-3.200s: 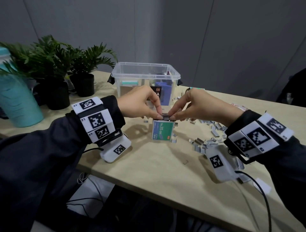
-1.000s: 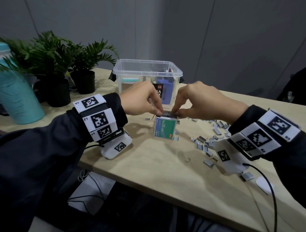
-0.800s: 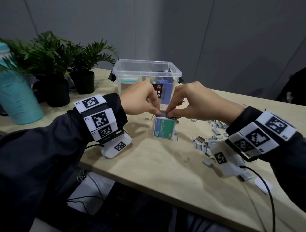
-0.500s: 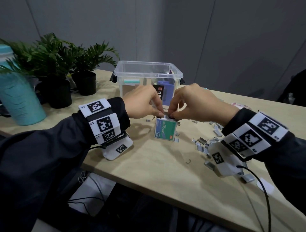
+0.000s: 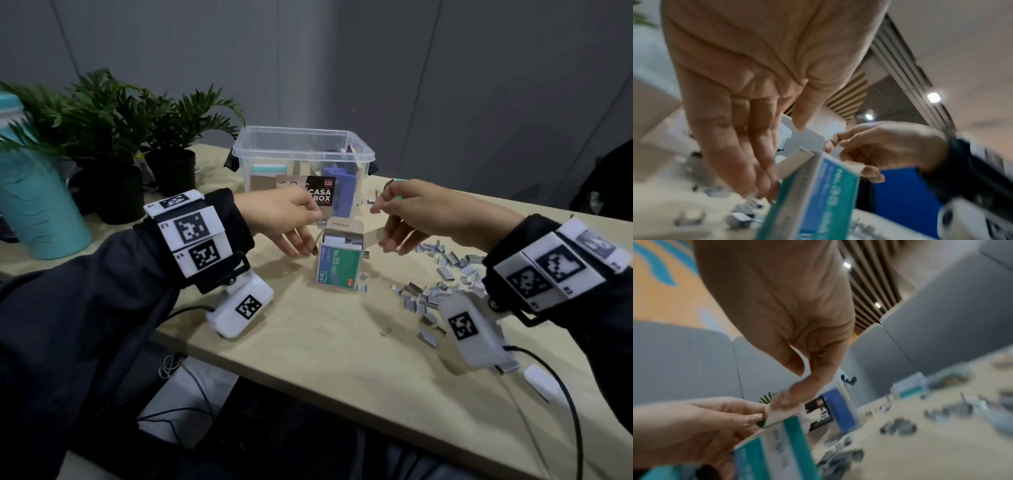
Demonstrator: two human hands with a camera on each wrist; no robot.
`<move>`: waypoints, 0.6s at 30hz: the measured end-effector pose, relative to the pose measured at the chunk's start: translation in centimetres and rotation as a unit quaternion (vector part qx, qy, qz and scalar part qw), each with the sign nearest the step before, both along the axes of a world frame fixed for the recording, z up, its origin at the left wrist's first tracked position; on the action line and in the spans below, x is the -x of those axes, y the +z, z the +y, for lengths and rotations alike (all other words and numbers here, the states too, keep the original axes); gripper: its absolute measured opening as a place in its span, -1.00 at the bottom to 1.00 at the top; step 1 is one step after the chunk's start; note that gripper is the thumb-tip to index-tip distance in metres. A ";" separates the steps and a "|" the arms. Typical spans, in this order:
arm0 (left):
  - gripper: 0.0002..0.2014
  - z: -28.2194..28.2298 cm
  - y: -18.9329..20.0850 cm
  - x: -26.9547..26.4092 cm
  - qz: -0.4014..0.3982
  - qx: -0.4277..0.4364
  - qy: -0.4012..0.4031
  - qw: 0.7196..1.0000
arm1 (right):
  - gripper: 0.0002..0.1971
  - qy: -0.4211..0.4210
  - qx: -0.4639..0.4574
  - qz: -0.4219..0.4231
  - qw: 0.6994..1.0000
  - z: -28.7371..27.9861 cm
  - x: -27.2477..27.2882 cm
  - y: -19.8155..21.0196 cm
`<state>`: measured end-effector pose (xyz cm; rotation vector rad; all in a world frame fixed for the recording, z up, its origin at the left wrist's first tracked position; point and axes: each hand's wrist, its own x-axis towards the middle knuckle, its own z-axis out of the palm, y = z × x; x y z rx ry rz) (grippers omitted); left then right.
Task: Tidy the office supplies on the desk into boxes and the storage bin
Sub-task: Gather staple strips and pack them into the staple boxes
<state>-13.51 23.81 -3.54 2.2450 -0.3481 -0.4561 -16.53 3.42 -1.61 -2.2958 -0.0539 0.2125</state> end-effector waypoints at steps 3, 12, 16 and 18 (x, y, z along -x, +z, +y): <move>-0.85 0.0 -0.1 0.0 0.023 0.076 0.029 0.996 | -0.82 -0.003 -0.117 0.024 0.993 0.3 0.2 -0.3; -0.65 -1.0 0.0 0.3 0.034 0.197 0.056 0.978 | -0.70 -0.026 -0.102 -0.001 0.994 1.4 -0.1 -1.7; -0.50 -1.5 -0.6 -0.3 0.031 0.160 0.080 0.983 | -0.41 -0.069 -0.047 -0.005 0.996 1.1 -0.1 -2.0; -0.60 -1.5 -0.6 -0.6 0.064 0.122 0.043 0.990 | -0.21 -0.071 -0.069 0.029 0.995 0.9 -0.1 -2.1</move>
